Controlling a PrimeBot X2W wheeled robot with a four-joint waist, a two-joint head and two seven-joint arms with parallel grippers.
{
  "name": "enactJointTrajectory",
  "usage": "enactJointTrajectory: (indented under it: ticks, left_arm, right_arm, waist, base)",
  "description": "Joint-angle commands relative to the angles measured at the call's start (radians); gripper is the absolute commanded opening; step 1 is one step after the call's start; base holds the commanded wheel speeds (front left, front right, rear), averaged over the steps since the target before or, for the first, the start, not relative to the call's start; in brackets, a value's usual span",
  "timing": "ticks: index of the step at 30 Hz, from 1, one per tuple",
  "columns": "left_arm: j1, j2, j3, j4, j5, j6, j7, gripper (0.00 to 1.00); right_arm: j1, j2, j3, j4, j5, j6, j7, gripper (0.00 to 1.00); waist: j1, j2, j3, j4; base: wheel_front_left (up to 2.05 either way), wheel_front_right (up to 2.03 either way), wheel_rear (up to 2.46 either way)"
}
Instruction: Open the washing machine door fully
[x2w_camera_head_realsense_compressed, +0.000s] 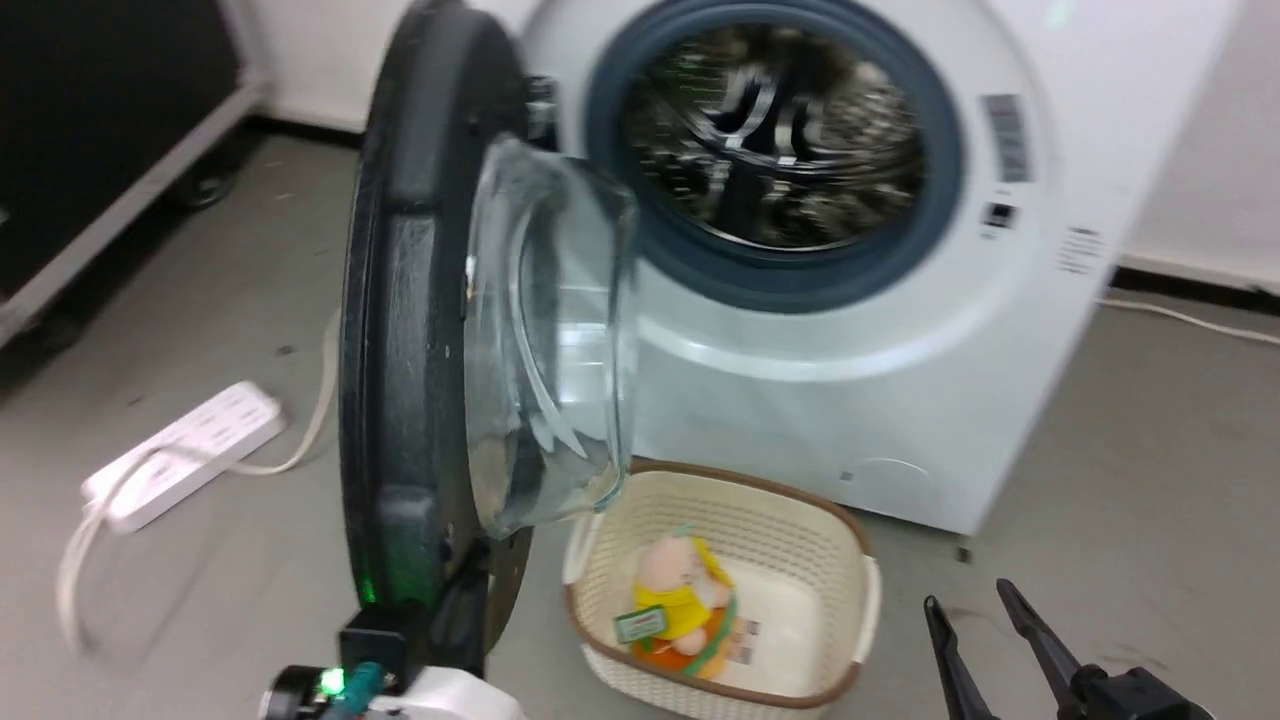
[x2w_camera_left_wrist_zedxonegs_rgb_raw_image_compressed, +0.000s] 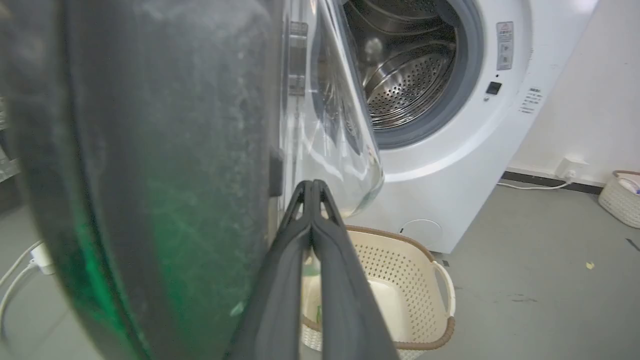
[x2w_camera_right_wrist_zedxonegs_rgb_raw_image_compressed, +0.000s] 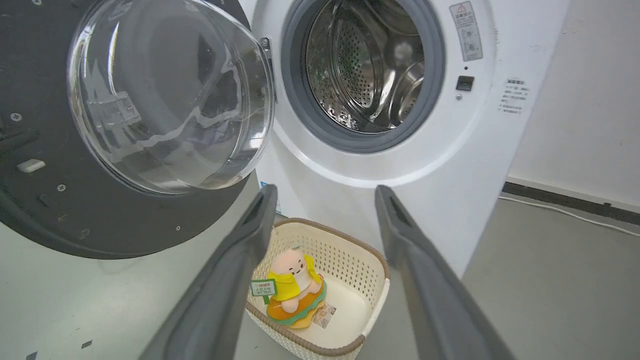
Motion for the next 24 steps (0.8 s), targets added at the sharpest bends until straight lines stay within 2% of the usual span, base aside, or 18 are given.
enactJointTrajectory:
  ticks: [1, 6, 11, 24]
  left_arm:
    - [0.004, 0.012, 0.015, -0.006, -0.007, 0.012, -0.006, 0.0]
    - [-0.014, 0.038, 0.063, -0.015, -0.03, 0.026, -0.01, 0.0]
    - [-0.057, 0.072, 0.131, -0.006, -0.074, 0.029, -0.016, 0.0]
    - [-0.26, 0.225, 0.29, 0.141, -0.166, -0.015, -0.029, 0.0]
  right_arm:
    - [0.008, 0.004, 0.004, 0.004, -0.001, 0.001, -0.004, 1.0]
    - [0.002, 0.004, 0.022, 0.01, -0.007, 0.001, -0.004, 1.0]
    - [-0.01, -0.004, 0.047, 0.015, -0.022, 0.001, -0.004, 1.0]
    - [-0.094, -0.097, 0.061, 0.003, -0.033, 0.001, -0.004, 1.0]
  waist:
    - [0.0, 0.0, 0.005, 0.064]
    - [0.0, 0.0, 0.025, 0.123]
    - [0.0, 0.0, 0.08, 0.151]
    - [0.0, 0.0, 0.28, 0.114]
  base:
    - [0.0, 0.0, 0.0]
    - [0.0, 0.0, 0.0]
    - [0.0, 0.0, 0.0]
    - [0.0, 0.0, 0.0]
